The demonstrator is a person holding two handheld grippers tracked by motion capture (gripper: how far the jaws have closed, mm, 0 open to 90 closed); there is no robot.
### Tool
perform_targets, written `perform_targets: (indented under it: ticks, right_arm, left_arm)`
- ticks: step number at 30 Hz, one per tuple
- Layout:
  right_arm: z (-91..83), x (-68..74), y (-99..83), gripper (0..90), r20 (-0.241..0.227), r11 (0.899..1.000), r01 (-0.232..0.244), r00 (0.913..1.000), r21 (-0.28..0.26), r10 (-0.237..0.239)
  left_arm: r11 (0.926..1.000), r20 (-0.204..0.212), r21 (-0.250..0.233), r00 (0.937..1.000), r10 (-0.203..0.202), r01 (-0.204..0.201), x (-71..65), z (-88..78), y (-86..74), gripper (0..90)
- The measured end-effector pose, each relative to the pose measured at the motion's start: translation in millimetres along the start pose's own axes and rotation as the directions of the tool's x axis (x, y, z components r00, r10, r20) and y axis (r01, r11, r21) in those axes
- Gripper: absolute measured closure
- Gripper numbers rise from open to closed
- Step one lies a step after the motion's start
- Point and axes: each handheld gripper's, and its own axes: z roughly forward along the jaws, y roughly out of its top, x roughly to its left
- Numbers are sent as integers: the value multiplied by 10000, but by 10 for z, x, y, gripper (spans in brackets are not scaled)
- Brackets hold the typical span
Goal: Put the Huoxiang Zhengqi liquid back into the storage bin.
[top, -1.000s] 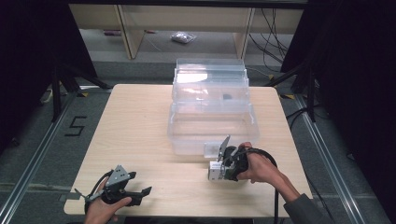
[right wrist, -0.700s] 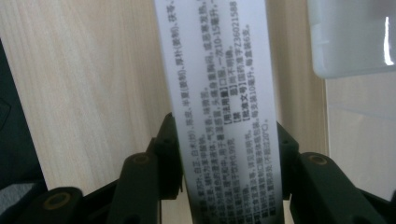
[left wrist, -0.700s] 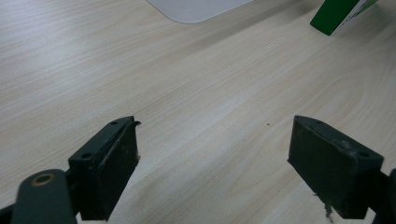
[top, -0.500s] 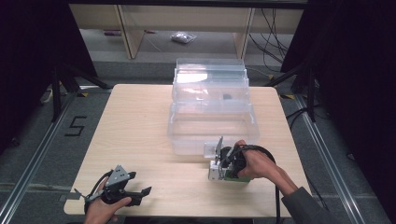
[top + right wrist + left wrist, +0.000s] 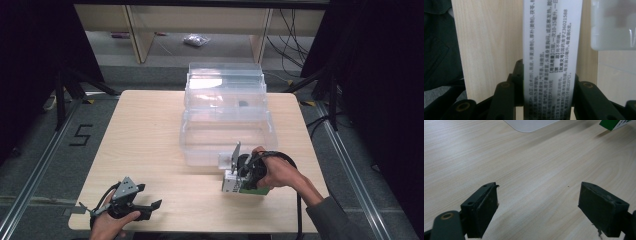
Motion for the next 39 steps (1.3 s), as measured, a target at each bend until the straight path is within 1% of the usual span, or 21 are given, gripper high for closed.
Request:
perform_targets:
  ticks: [3, 5, 6, 7, 8, 13, 14, 15, 16, 20, 21, 23, 27, 28, 29, 31, 33, 34, 35, 38, 39]
  right_arm:
    - [-33, -31, -2, 649, 56, 9980, 569, 9984, -272, -567]
    - [-70, -21, -2, 649, 55, 9986, 455, 9990, -283, -454]
    - [-93, -7, 0, 649, 17, 9997, 182, 9998, -139, -182]
    - [-96, -28, -3, 649, 51, 9987, 460, 9989, -238, -459]
    - [-117, -20, 1, 649, 91, 9992, 358, 9993, -177, -356]
    - [-220, -53, 10, 649, 181, 9970, 612, 9980, -482, -604]
    - [-243, -47, 10, 649, 196, 9977, 466, 9988, -500, -457]
    - [-251, -65, 15, 649, 184, 9957, 718, 9973, -585, -708]
    - [-280, -49, 15, 649, 235, 9969, 520, 9984, -583, -507]
    - [-350, -53, 40, 649, 351, 9938, 908, 9954, -644, -887]
    - [-382, -32, 42, 650, 403, 9962, 668, 9971, -563, -646]
    - [-415, -30, 51, 650, 365, 9960, 645, 9974, -614, -623]
    - [-476, -35, 68, 650, 489, 9928, 1013, 9940, -636, -983]
    - [-511, -8, 71, 650, 439, 9960, 700, 9968, -561, -675]
    - [-522, -33, 79, 650, 553, 9908, 1187, 9918, -654, -1152]
    - [-580, -34, 88, 651, 676, 9876, 1349, 9893, -804, -1296]
    - [-645, -17, 96, 652, 964, 9884, 1191, 9892, -946, -1100]
    - [-676, -31, 103, 652, 1064, 9846, 1398, 9860, -1048, -1287]
    - [-723, -10, 103, 652, 1141, 9890, 1064, 9890, -1026, -945]
    - [-814, -26, 113, 653, 1395, 9852, 1238, 9844, -1187, -1069]
    - [-875, -22, 121, 653, 1392, 9875, 1109, 9857, -1117, -950]
  left_arm:
    - [10000, 38, -78, 10000, -55, 56, 0, 1, 1, 152]
    - [10000, 33, -30, 10000, -6, 6, 4, 0, 0, 152]
    - [10000, -1, -15, 10000, -19, 19, 1, -1, 0, 152]
    - [10000, 9, 6, 10000, -4, 4, 2, 0, 0, 152]
    - [10000, 13, 15, 10000, 4, -4, 1, -1, 1, 152]
    - [10000, 48, -50, 10000, -53, 53, 5, 3, 1, 152]
    - [10000, 51, -37, 10000, -33, 33, 5, 0, 2, 152]
    - [9999, 74, -97, 10000, -62, 62, 1, 2, 2, 152]
    - [10000, 69, -84, 10000, -52, 52, 2, 0, 2, 152]
    - [10000, 77, -83, 10000, -43, 43, 3, 2, 1, 152]
    - [10000, 63, -74, 10000, -51, 52, 2, 1, 1, 152]
    - [10000, 63, -43, 10000, -28, 28, 5, 4, 1, 152]
    - [10000, 53, -33, 10000, 5, -4, 5, 1, 1, 152]
    - [10000, 5, -16, 10000, 3, -3, 2, -1, 1, 152]
    - [10000, 6, -14, 10000, 6, -6, 3, 0, 1, 152]
    - [10000, 5, -17, 10000, -8, 8, 2, 0, 2, 153]
    - [10000, 51, -26, 10000, -14, 14, 6, 5, 1, 153]
    - [10000, 49, -28, 10000, -10, 10, 6, 5, 0, 153]
    - [10000, 55, -23, 10000, -7, 7, 6, 4, 1, 152]
    - [10000, 46, -20, 10000, -25, 25, 4, 7, -1, 153]
    - [10000, 52, -1, 10000, 3, -3, 6, 7, 0, 153]
